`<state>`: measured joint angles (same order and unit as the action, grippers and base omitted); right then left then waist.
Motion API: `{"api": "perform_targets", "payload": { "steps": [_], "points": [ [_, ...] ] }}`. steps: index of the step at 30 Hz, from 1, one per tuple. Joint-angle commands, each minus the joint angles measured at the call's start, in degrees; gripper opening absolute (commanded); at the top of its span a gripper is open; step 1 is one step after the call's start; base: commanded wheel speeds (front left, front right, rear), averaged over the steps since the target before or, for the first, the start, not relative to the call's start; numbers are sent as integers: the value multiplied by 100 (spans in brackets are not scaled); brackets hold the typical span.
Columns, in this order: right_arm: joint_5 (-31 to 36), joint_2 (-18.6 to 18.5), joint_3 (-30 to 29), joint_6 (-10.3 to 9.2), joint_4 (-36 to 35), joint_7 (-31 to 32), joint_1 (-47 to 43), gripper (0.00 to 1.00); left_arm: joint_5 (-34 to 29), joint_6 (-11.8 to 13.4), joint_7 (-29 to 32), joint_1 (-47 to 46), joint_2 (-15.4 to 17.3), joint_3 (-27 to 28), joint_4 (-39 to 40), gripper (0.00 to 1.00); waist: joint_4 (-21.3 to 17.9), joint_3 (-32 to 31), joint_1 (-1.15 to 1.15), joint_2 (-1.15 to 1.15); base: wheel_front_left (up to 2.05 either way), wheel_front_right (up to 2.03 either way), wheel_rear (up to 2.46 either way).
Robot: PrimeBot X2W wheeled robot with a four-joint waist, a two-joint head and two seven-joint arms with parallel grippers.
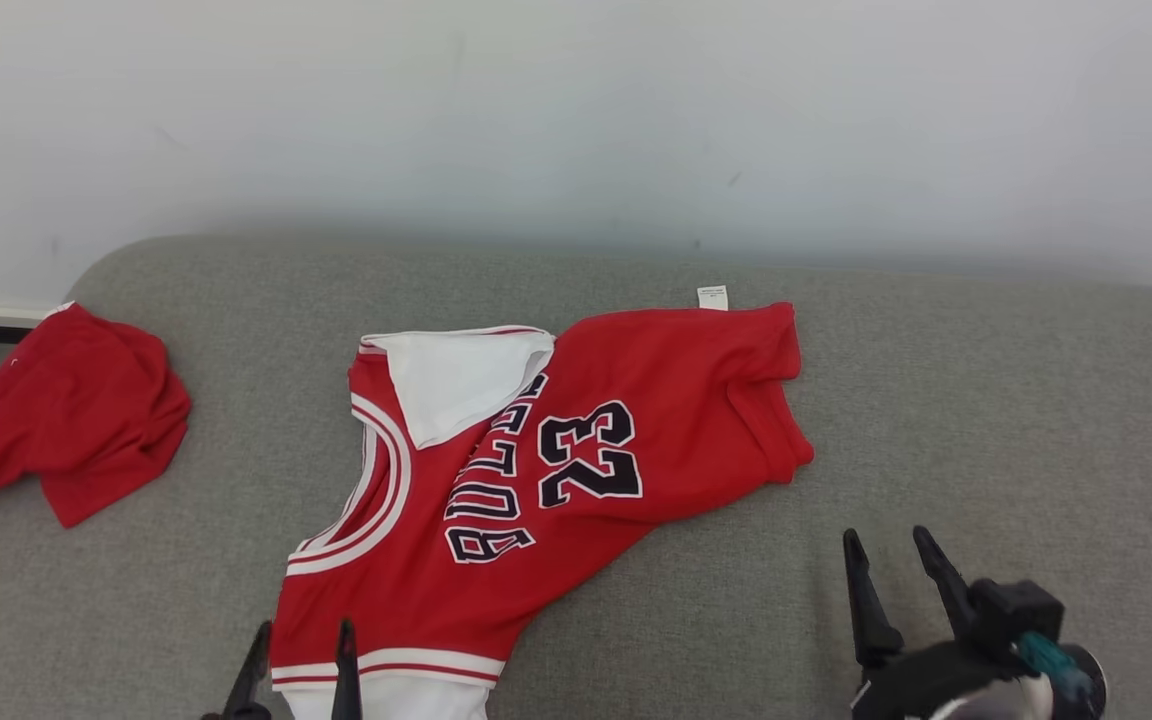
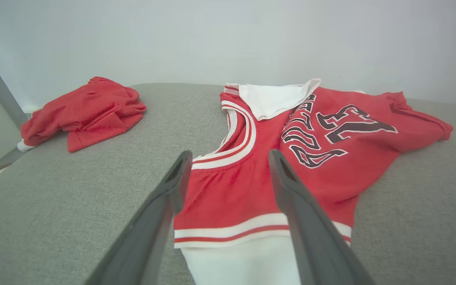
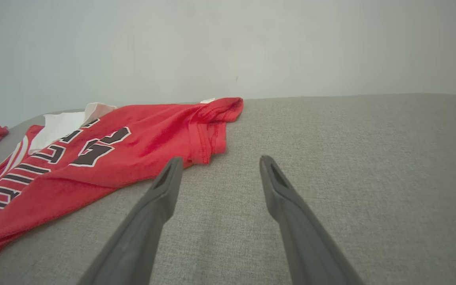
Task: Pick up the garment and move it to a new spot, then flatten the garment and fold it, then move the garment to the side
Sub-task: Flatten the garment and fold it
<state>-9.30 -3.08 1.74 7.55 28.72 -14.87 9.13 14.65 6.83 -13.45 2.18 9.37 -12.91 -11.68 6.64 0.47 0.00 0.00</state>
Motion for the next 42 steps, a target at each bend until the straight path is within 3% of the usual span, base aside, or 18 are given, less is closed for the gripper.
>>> {"api": "perform_targets", "payload": {
  "steps": [1, 14, 21, 23, 25, 32, 38, 42],
  "points": [
    [72, -44, 35, -13, 97, 17, 164, 100, 10, 26, -34, -67, -12, 12, 2, 100, 31, 28, 0, 0, 0, 0, 0],
    [142, -542, 381, -13, 2515, 120, 2348, 100, 13, -56, -134, -624, -160, -76, -281, 100, 722, 657, 0, 0, 0, 0, 0],
    [104, -627, 480, -13, 3595, 65, 2888, 100, 26, -144, -170, -813, -272, -91, -534, 100, 997, 774, 0, 0, 0, 0, 0],
    [81, -633, 429, -13, 3876, 82, 2967, 75, 17, -149, -175, -847, -286, -68, -565, 100, 1020, 759, 0, 0, 0, 0, 0],
    [124, -649, 405, -13, 4116, 130, 3006, 0, 5, -167, -179, -854, -295, -50, -581, 100, 1031, 739, 0, 0, 0, 0, 0],
    [27, -535, 406, -13, 3878, -36, 3061, 0, -39, -183, -180, -746, -316, 86, -583, 100, 908, 593, 0, 0, 0, 0, 0],
    [-441, -425, 626, -13, 2922, -34, 2550, 0, -39, -206, -179, -564, -317, 204, -623, 100, 683, 295, 0, 0, 0, 0, 0],
    [-885, -600, 1062, -13, 2302, -34, 2133, 0, -28, -212, -174, -383, -302, 296, -638, 100, 495, 111, 0, 0, 0, 0, 0]
  ]
}}
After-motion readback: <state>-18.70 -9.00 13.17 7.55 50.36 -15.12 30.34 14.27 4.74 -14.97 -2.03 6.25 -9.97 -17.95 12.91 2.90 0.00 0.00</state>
